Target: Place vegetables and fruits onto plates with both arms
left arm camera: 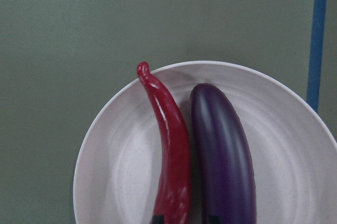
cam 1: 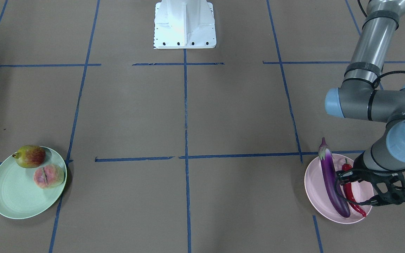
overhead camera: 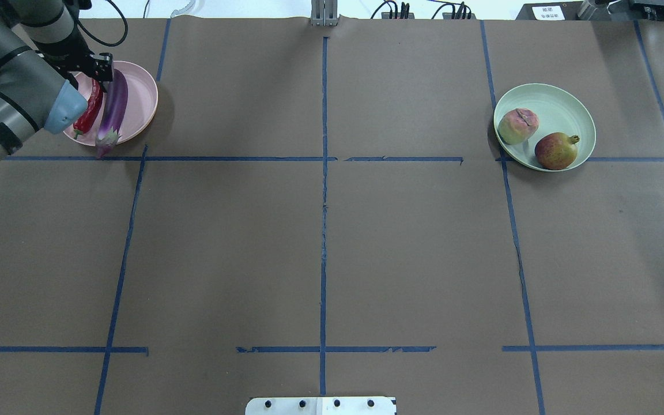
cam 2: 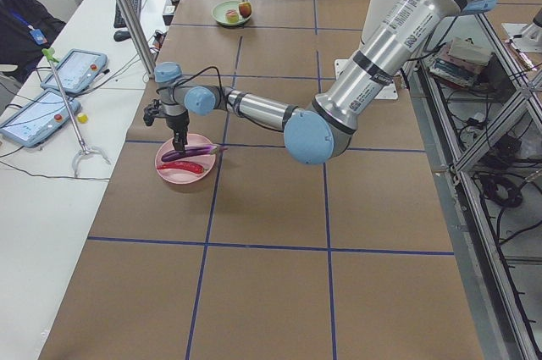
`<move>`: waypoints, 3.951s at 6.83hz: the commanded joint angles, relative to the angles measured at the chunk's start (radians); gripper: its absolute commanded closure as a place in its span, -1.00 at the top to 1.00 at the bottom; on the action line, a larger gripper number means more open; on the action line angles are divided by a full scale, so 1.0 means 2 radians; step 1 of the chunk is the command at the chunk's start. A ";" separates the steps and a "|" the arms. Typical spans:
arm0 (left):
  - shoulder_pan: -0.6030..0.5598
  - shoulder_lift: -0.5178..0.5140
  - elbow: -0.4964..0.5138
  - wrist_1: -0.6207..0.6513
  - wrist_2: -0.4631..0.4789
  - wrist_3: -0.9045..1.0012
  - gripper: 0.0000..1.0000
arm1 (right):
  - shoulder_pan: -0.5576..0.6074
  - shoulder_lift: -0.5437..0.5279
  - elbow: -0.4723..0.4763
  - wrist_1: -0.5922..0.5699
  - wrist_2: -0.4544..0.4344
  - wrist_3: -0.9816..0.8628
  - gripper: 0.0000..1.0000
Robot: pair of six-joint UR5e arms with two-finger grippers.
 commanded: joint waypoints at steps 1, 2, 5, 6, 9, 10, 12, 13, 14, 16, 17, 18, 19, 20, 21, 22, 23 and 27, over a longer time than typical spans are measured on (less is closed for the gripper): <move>-0.018 0.054 -0.082 0.019 -0.045 0.047 1.00 | 0.000 0.000 -0.001 0.000 0.000 0.000 1.00; -0.025 0.088 -0.160 0.068 -0.050 0.086 1.00 | 0.000 0.000 -0.001 -0.001 0.001 0.000 1.00; -0.068 0.210 -0.398 0.298 -0.049 0.276 1.00 | 0.001 -0.002 -0.001 -0.001 0.002 0.000 1.00; -0.092 0.259 -0.425 0.291 -0.050 0.316 1.00 | 0.001 -0.002 -0.001 -0.001 0.002 0.000 1.00; -0.187 0.339 -0.372 0.204 -0.081 0.388 1.00 | 0.002 -0.008 0.003 -0.005 0.002 -0.002 1.00; -0.201 0.352 -0.304 0.119 -0.126 0.409 1.00 | 0.003 -0.009 0.004 -0.008 0.004 -0.005 1.00; -0.212 0.354 -0.256 0.070 -0.134 0.410 1.00 | 0.018 -0.024 0.017 -0.008 0.028 -0.008 1.00; -0.218 0.362 -0.259 0.070 -0.131 0.409 1.00 | 0.013 -0.040 0.023 -0.008 0.028 -0.008 1.00; -0.220 0.375 -0.262 0.075 -0.131 0.407 1.00 | 0.012 -0.046 0.024 -0.004 0.021 -0.007 1.00; -0.222 0.382 -0.267 0.073 -0.131 0.407 1.00 | 0.012 -0.047 0.023 -0.001 0.021 -0.006 1.00; -0.239 0.398 -0.268 0.074 -0.131 0.407 1.00 | 0.012 -0.049 0.021 0.000 0.019 -0.006 1.00; -0.243 0.407 -0.271 0.073 -0.131 0.407 1.00 | 0.012 -0.050 0.021 0.000 0.019 -0.006 1.00; -0.246 0.418 -0.270 0.072 -0.130 0.407 1.00 | 0.012 -0.050 0.021 0.000 0.018 -0.006 1.00; -0.246 0.419 -0.269 0.071 -0.130 0.407 1.00 | 0.012 -0.050 0.021 0.001 0.014 -0.006 1.00; -0.246 0.419 -0.270 0.071 -0.131 0.407 1.00 | 0.012 -0.049 0.022 0.001 0.014 -0.007 1.00; -0.245 0.419 -0.269 0.070 -0.131 0.407 1.00 | 0.012 -0.049 0.022 0.001 0.015 -0.006 1.00; -0.246 0.419 -0.270 0.070 -0.131 0.407 1.00 | 0.012 -0.049 0.023 0.001 0.015 -0.006 1.00; -0.246 0.419 -0.270 0.070 -0.131 0.407 1.00 | 0.011 -0.048 0.024 0.001 0.015 -0.005 1.00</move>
